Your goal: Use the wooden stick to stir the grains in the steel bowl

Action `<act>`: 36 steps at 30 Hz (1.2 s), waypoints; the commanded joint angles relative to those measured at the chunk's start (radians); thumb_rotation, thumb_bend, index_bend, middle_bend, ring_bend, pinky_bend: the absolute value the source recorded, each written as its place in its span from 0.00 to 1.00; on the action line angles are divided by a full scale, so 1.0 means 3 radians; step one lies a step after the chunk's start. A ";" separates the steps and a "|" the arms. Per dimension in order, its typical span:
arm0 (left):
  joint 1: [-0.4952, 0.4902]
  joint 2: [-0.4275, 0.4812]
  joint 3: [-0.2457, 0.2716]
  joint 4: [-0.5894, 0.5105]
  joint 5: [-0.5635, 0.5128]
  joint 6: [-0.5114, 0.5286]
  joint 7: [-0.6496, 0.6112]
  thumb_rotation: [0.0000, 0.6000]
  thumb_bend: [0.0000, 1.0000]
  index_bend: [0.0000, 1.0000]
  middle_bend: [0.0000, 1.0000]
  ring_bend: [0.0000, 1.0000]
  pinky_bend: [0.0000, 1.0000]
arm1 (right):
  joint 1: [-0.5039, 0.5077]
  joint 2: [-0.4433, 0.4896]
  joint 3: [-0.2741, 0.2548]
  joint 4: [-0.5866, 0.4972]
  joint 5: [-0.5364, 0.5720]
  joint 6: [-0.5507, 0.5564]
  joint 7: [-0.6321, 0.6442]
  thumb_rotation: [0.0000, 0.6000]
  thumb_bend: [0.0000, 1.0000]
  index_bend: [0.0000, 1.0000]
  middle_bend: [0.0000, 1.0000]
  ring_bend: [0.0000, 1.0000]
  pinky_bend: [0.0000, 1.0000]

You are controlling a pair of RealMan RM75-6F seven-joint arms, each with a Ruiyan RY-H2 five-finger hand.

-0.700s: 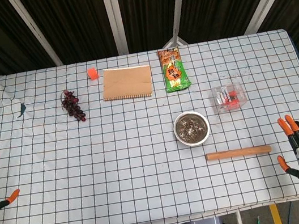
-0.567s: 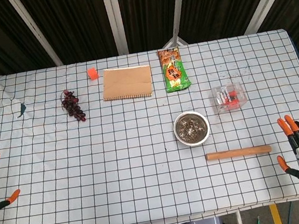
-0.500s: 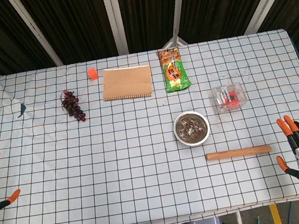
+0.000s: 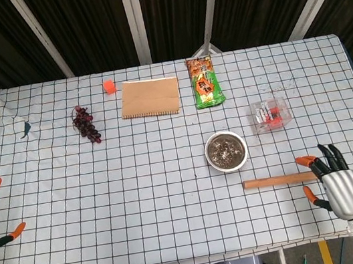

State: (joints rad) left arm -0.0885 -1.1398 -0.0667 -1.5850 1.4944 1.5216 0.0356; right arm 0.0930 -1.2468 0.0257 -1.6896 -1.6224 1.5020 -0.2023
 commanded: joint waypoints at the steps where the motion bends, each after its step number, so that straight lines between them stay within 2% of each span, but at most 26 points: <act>1: 0.0000 0.0000 0.0007 -0.0003 0.0010 0.0002 0.0001 1.00 0.06 0.00 0.00 0.00 0.00 | 0.0136 -0.0187 0.0007 -0.0054 0.0078 -0.0250 -0.0284 1.00 0.39 0.32 0.35 0.09 0.00; 12: 0.0001 0.0021 0.0003 -0.0015 -0.0011 -0.0015 -0.0058 1.00 0.06 0.00 0.00 0.00 0.00 | 0.0320 -0.0746 0.0088 0.0095 0.0354 -0.0582 -0.0857 1.00 0.39 0.32 0.36 0.10 0.00; 20: -0.0008 0.0036 0.0001 -0.0035 -0.0044 -0.0053 -0.0068 1.00 0.06 0.00 0.00 0.00 0.00 | 0.0416 -0.0988 0.0186 0.0213 0.0589 -0.0705 -0.0955 1.00 0.39 0.32 0.36 0.10 0.00; 30: -0.0012 0.0046 0.0002 -0.0048 -0.0054 -0.0071 -0.0089 1.00 0.06 0.00 0.00 0.00 0.00 | 0.0494 -0.1172 0.0198 0.0372 0.0697 -0.0777 -0.1004 1.00 0.39 0.38 0.36 0.10 0.00; 36: -0.0017 0.0048 -0.0001 -0.0053 -0.0068 -0.0084 -0.0090 1.00 0.06 0.00 0.00 0.00 0.00 | 0.0529 -0.1243 0.0212 0.0450 0.0764 -0.0804 -0.1009 1.00 0.38 0.38 0.36 0.10 0.00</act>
State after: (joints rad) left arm -0.0935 -1.1254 -0.0669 -1.6010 1.4740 1.4962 0.0085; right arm 0.2502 -1.6177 0.0884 -1.5565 -1.3950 1.2621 -0.5049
